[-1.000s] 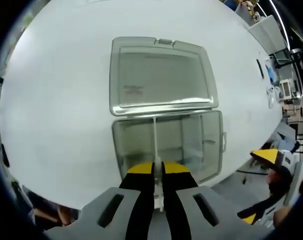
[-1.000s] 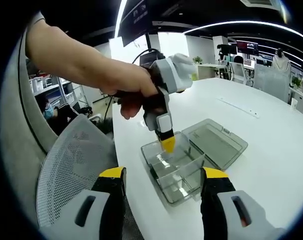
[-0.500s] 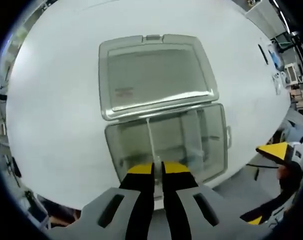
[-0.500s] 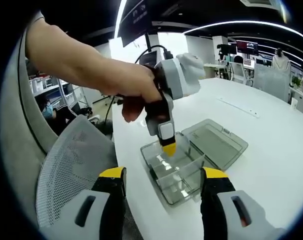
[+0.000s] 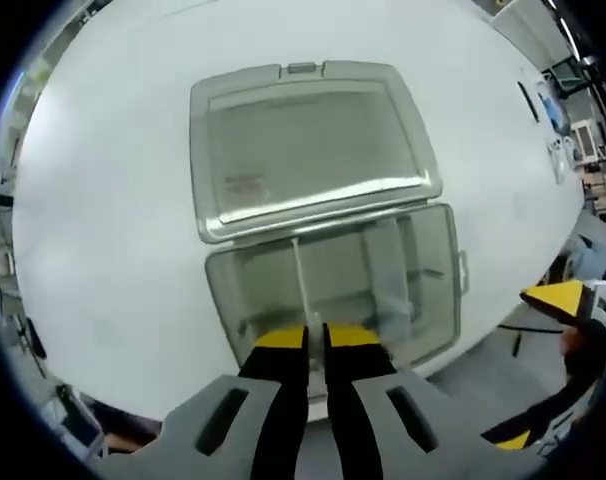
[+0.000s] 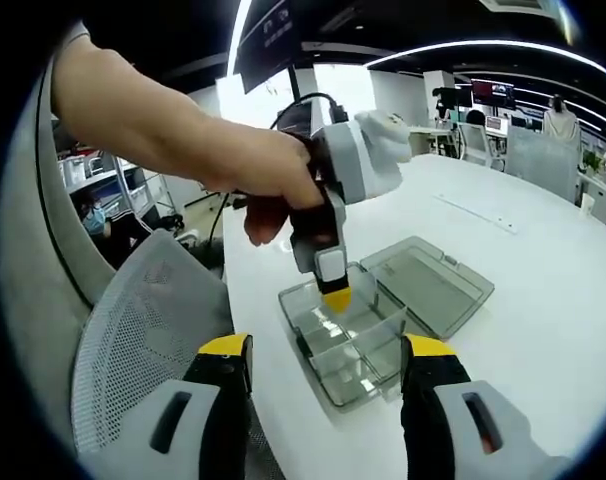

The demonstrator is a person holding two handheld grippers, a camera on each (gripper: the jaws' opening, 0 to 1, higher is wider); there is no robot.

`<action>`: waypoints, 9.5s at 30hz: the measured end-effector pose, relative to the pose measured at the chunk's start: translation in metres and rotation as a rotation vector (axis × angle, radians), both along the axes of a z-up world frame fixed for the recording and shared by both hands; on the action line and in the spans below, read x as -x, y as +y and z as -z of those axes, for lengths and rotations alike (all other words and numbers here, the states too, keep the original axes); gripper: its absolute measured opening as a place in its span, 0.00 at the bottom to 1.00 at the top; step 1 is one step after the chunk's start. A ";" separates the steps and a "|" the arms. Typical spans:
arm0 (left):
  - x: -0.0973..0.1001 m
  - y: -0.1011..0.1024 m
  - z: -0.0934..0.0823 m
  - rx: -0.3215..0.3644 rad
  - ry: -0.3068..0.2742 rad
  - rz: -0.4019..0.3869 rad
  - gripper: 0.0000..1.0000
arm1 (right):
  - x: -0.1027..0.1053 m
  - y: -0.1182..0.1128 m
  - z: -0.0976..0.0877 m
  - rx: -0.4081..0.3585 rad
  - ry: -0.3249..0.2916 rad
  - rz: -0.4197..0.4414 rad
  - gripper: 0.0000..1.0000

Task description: Insert the divider into the dual guide fixture by aligning both edges with the guide slots and pushing it downward to the bottom, including one-sided entry, uneven engagement, binding, and posture correction.

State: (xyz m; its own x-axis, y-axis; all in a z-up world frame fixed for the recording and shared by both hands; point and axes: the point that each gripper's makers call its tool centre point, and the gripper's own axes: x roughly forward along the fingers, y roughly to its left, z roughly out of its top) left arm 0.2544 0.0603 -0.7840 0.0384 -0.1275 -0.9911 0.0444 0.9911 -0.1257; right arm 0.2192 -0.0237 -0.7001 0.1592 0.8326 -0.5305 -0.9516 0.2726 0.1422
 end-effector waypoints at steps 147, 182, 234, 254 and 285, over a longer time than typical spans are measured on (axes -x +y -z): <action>0.016 -0.012 -0.083 0.409 -0.688 0.186 0.45 | 0.000 -0.039 0.005 0.120 -0.011 0.069 0.59; 0.021 -0.032 -0.108 0.478 -0.893 0.393 0.56 | -0.051 -0.139 0.047 0.262 -0.030 0.175 0.57; 0.016 -0.047 -0.108 0.437 -0.896 0.434 0.58 | -0.105 -0.227 0.113 0.437 0.027 0.059 0.43; 0.015 -0.043 -0.106 0.431 -0.895 0.411 0.57 | -0.105 -0.232 0.116 0.492 0.000 0.055 0.34; 0.021 -0.040 -0.100 0.437 -0.876 0.416 0.56 | -0.103 -0.220 0.119 0.512 0.002 0.008 0.32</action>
